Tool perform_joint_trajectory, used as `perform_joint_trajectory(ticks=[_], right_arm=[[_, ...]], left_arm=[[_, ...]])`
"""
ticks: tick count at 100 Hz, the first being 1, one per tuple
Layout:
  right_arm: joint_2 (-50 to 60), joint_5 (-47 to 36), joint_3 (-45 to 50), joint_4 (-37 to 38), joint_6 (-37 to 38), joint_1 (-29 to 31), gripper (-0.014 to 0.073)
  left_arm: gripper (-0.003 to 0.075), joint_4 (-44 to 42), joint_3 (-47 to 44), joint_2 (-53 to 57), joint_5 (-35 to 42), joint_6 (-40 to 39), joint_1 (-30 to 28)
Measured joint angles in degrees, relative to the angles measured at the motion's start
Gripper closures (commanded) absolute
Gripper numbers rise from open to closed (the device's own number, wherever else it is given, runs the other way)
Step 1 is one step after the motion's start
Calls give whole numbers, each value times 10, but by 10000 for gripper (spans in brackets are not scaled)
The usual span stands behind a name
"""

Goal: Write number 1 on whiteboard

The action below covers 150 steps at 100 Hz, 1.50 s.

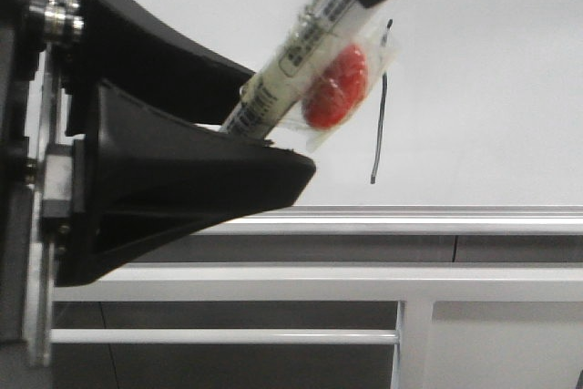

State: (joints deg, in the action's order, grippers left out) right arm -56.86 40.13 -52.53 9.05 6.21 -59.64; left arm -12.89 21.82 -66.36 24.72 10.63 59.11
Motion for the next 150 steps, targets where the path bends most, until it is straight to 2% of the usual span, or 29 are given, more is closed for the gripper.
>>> perform_joint_trajectory(ticks=[32,39,49,67,78,88,103,111,123,130,147,150], right_arm=[[0,0,0,4,0,0,637],[0,0,0,4,0,0,637],[0,0,0,4,0,0,637],[0,0,-1,4,0,0,637],[0,-3,-1,9,0,0,631],[3,-15,-2,19,0,0,543],[32,-8,-18,54,0,0,265],[56,12,-32,71,4,0,216],[91,44,-45,100,4,0,254],[111,65,-45,109,4,0,324],[155,117,-45,122,33,0,668],[162,126,-45,127,38,0,657]], left_arm=[[414,0,0,0,0,0,0],[497,0,0,0,0,0,0],[736,0,0,0,0,0,0],[741,-6,0,0,-2,8,0],[741,21,0,0,-1,14,2],[741,66,0,0,9,22,5],[741,144,1,0,37,15,7],[741,190,1,0,37,8,4],[741,216,1,0,37,5,4],[741,232,1,0,37,4,4],[741,301,-31,0,105,2,24],[741,326,-45,0,125,2,33]])
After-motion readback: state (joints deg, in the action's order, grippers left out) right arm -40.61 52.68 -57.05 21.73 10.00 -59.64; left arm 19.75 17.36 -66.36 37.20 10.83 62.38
